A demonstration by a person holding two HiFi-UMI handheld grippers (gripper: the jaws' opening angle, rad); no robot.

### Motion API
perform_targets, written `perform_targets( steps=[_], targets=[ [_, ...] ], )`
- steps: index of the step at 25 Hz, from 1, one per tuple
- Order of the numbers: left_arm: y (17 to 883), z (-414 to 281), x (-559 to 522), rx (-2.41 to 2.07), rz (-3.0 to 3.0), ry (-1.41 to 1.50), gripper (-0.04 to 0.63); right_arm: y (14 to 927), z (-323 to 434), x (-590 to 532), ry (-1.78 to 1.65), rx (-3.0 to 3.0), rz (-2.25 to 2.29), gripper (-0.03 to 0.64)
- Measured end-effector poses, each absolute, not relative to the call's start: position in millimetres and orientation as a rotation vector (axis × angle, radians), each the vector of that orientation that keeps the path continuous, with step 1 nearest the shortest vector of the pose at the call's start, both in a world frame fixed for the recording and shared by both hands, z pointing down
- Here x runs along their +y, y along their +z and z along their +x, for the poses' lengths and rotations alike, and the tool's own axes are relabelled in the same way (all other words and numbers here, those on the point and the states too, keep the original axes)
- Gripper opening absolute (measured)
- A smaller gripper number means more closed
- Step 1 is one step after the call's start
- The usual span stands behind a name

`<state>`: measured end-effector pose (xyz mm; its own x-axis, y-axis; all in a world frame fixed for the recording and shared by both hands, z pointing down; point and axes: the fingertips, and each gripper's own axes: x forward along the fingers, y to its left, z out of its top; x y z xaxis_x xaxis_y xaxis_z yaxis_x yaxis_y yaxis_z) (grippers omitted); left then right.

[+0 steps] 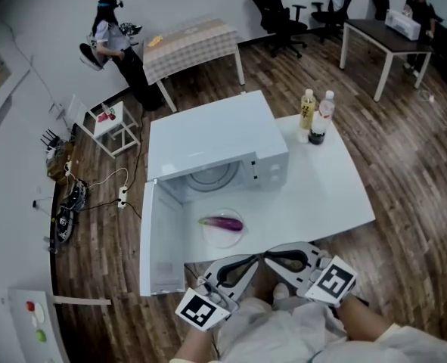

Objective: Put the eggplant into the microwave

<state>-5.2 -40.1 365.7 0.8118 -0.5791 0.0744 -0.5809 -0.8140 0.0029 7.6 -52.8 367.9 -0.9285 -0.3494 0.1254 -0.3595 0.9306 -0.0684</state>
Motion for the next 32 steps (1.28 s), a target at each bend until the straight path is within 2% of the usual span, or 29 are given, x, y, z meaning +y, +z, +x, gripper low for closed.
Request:
perform_targets(
  steps=[8, 22, 32],
  targets=[
    [433.7, -36.4, -74.3, -0.992, 2.956, 0.509, 0.058, 394.8, 0.0, -78.2, 0.153, -2.928, 0.511, 0.035],
    [547.7, -72.2, -130.3, -0.763, 2.934, 1.222, 0.186, 417.7, -7.2, -99.8, 0.256, -2.893, 0.578, 0.035],
    [582.8, -89.8, -158.7, -0.661, 2.886, 1.339, 0.213, 424.2, -8.8, -116.8, 0.29, -2.872, 0.652, 0.035]
  ],
)
